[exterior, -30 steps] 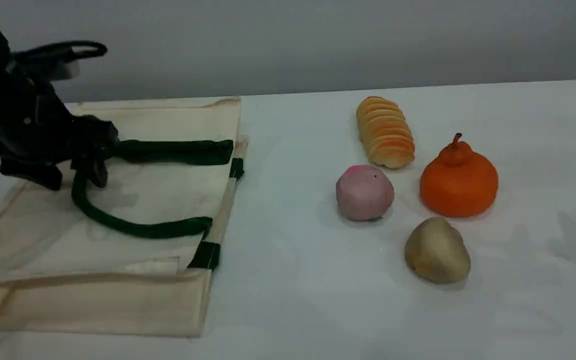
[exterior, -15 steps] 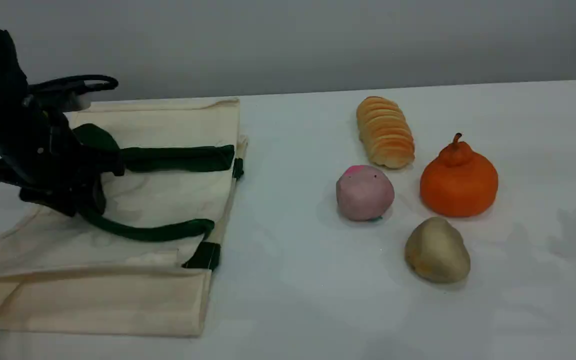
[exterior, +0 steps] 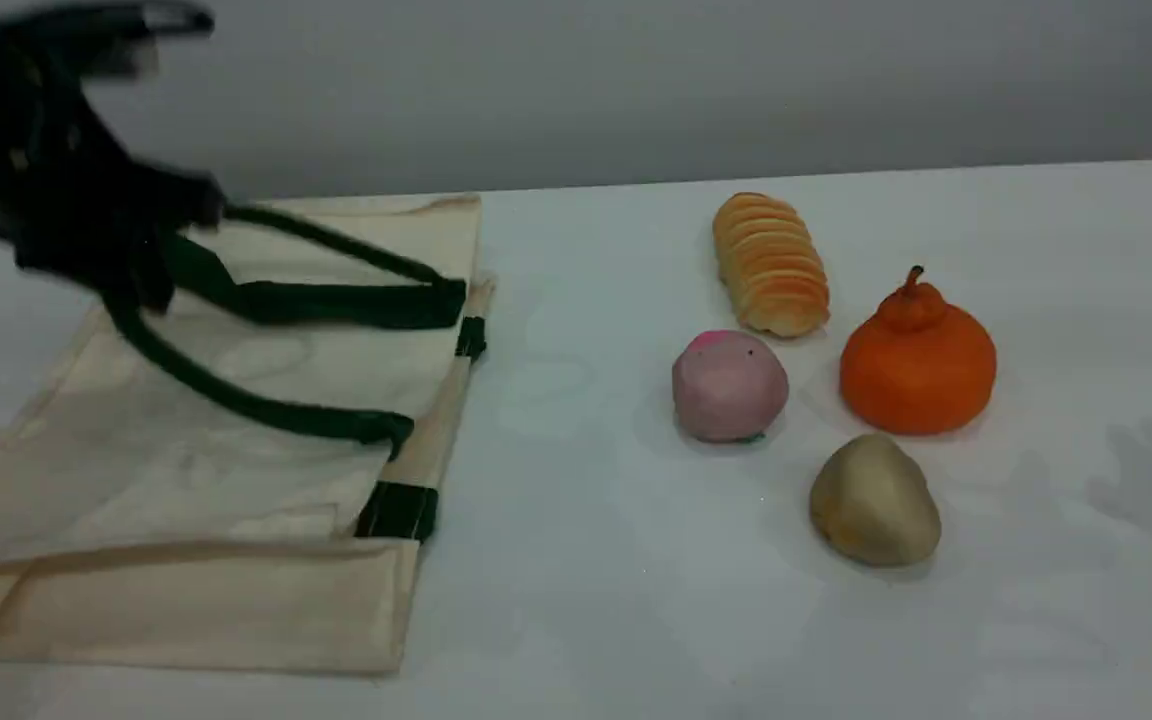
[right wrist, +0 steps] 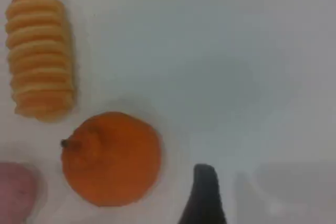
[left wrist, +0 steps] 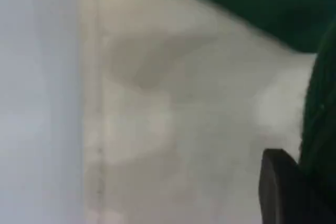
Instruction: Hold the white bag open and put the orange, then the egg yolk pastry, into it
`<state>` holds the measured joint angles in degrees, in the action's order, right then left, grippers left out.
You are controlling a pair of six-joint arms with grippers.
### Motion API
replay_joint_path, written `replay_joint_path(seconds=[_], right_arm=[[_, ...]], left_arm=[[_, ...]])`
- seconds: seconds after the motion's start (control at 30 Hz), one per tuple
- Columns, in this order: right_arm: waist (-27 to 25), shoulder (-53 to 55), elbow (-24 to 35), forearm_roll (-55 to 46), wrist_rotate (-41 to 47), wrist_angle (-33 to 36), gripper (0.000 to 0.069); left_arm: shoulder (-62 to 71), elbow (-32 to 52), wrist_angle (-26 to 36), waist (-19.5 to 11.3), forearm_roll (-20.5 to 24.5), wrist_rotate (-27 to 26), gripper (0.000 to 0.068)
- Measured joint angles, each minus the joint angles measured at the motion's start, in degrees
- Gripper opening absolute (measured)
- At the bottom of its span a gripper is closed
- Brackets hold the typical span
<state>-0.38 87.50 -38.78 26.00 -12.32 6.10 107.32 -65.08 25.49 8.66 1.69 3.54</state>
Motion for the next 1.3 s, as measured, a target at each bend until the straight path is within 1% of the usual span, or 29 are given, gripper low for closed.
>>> replay_joint_path(seconds=[0.1, 0.13, 0.23, 0.33, 0.43, 0.53, 0.67, 0.87, 0.93, 1.1, 1.3], right_arm=[[2.40, 1.06, 0.00, -0.12, -0.33, -0.67, 0.0525], [3.49, 1.61, 0.00, -0.19, -0.77, -1.45, 0.0525], [6.68, 3.58, 0.00, -0.19, -1.79, -4.55, 0.0525], [8.98, 5.54, 0.00, -0.19, -1.73, -7.44, 0.0525], [9.75, 7.23, 0.00, -0.19, -1.73, -9.51, 0.0525], [9.69, 8.69, 0.00, -0.19, -1.73, -11.58, 0.0525], [9.63, 10.59, 0.00, -0.19, -1.73, -14.01, 0.0525], [9.63, 12.61, 0.00, -0.70, -1.73, -15.94, 0.0525], [9.63, 12.95, 0.00, -0.99, -1.73, -16.01, 0.0525], [9.63, 13.80, 0.00, -3.46, -1.73, -17.43, 0.0525], [9.63, 13.80, -1.52, -4.18, -1.73, -17.04, 0.0525]], left_arm=[[-5.39, -2.42, 5.08, 1.34, -1.69, -3.54, 0.0070], [-7.13, -3.51, 7.30, 1.80, -2.87, -5.20, 0.0070], [-11.64, -7.11, 13.40, 3.16, -4.40, -8.77, 0.0070], [-15.53, -11.01, 18.61, 4.57, -6.88, -9.84, 0.0070], [-18.76, -14.13, 23.63, 6.38, -9.72, -12.37, 0.0070], [-20.88, -16.09, 27.00, 8.24, -9.76, -13.09, 0.0069], [-21.79, -17.98, 29.80, 8.74, -9.51, -13.03, 0.0069], [-21.79, -19.77, 32.02, 8.80, -9.51, -12.25, 0.0069], [-21.79, -21.04, 33.21, 9.62, -9.51, -12.25, 0.0069], [-21.79, -24.64, 35.41, 13.10, -8.99, -12.25, 0.0069], [-21.79, -25.43, 36.97, 13.38, -9.15, -12.30, 0.0068]])
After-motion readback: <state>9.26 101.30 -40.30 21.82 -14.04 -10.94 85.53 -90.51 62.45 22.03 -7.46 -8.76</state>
